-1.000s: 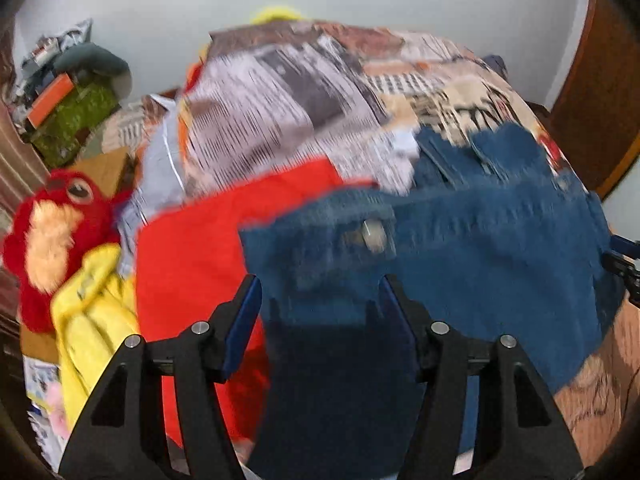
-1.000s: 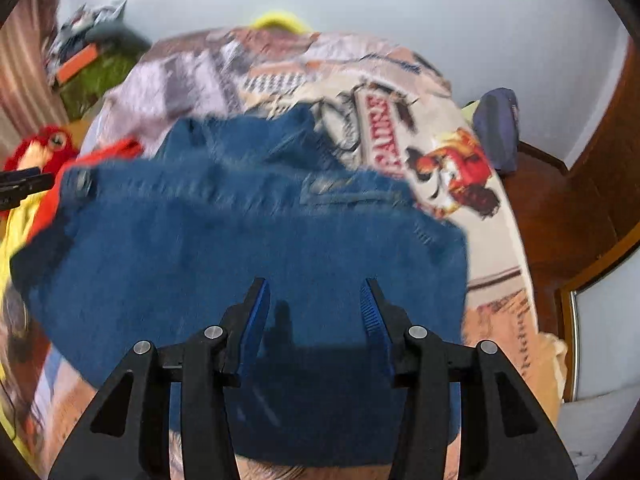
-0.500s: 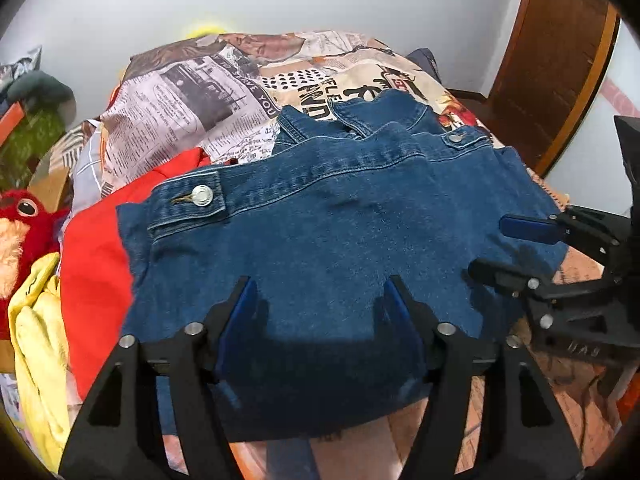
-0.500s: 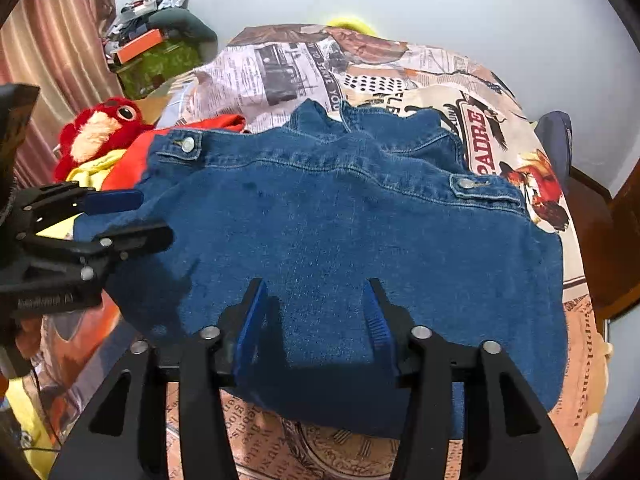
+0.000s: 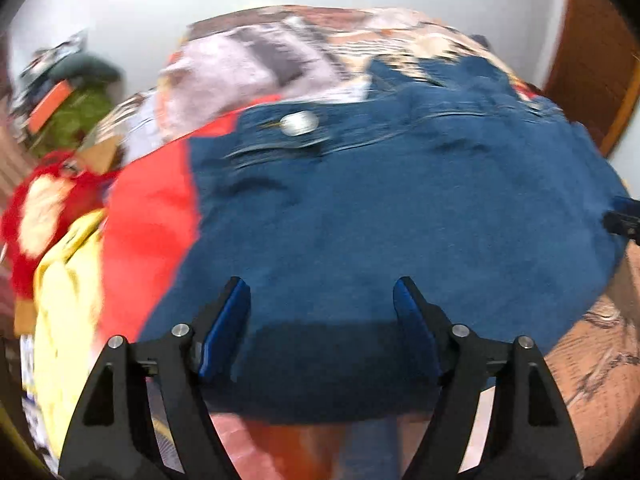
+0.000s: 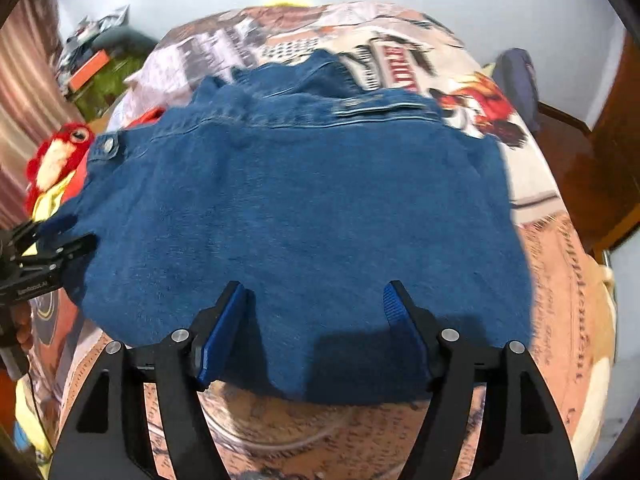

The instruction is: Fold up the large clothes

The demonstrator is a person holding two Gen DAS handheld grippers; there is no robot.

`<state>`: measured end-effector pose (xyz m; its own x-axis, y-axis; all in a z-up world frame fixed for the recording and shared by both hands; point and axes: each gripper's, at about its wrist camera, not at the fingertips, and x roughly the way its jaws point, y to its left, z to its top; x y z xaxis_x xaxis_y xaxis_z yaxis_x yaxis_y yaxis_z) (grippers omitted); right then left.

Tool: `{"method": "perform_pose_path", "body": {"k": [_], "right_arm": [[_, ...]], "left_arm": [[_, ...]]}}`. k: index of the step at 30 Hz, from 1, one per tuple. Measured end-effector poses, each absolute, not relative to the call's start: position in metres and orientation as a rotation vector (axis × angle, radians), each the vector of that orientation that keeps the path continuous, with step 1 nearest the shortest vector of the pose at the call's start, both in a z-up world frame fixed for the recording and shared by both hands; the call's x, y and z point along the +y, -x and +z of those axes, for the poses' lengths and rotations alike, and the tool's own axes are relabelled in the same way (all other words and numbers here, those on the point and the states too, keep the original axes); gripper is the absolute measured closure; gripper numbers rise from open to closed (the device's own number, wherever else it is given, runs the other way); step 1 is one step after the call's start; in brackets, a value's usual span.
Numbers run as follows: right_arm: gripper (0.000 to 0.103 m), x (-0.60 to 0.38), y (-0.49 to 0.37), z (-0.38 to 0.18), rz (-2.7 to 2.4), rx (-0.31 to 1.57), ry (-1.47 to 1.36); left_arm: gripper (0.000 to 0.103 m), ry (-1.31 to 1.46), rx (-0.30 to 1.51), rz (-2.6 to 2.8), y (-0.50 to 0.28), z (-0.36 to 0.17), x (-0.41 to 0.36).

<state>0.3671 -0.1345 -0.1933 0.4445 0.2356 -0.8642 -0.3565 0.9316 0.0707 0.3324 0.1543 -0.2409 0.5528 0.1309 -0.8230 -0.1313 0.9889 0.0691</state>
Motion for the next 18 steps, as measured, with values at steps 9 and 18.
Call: {"method": "perform_pose_path", "body": {"k": [9, 18], "right_arm": [[0.035, -0.173, -0.356, -0.194, 0.264, 1.051, 0.117], [0.035, -0.18, -0.347, -0.188, 0.239, 1.084, 0.107]], "left_arm": [[0.019, 0.126, 0.914, 0.309, -0.29, -0.234, 0.201], [0.018, 0.417, 0.929, 0.406, -0.251, -0.237, 0.261]]}}
